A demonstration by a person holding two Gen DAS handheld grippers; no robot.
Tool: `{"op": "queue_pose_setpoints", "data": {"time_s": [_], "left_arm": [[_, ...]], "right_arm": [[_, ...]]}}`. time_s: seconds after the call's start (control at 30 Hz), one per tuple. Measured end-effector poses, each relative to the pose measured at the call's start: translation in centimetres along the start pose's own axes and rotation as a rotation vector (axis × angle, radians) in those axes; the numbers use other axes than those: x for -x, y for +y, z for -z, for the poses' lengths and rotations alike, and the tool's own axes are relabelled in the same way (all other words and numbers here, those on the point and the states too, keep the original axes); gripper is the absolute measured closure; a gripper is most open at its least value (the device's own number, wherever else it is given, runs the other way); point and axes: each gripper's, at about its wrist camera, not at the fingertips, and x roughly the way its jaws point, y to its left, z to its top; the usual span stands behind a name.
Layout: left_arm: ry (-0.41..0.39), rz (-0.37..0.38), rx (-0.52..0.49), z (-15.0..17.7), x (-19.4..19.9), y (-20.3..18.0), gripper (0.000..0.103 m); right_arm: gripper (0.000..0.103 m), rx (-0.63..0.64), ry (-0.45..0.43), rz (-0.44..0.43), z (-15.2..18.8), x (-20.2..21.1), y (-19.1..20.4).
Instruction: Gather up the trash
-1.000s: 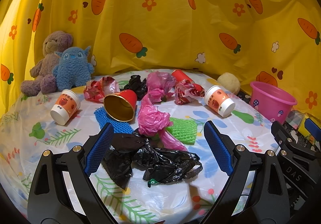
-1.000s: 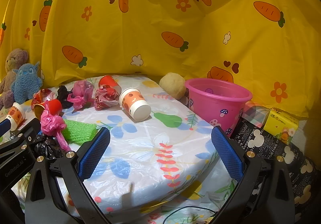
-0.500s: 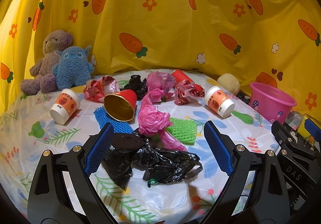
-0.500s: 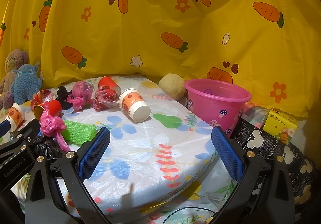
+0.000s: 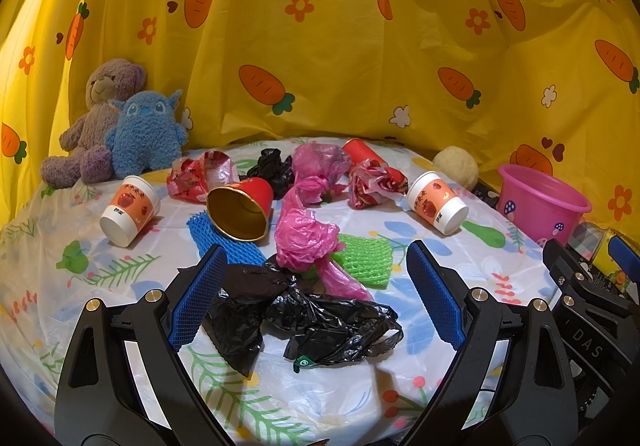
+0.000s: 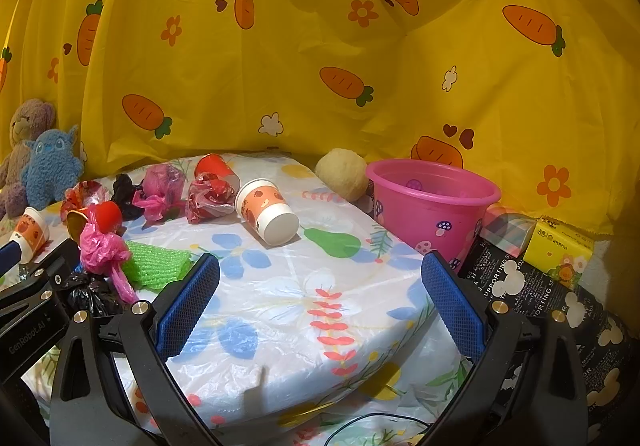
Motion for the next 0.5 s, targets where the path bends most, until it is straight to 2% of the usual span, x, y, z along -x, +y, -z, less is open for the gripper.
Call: {"op": "queue_pose_setpoints", "data": {"time_s": [0.5], "left_arm": [[0.0,0.003,0.003,0.04,0.02,-0.08,0.013]], "right_arm": [[0.005,0.0,-0.004,0.0,0.11,-0.05,0.04]]}}
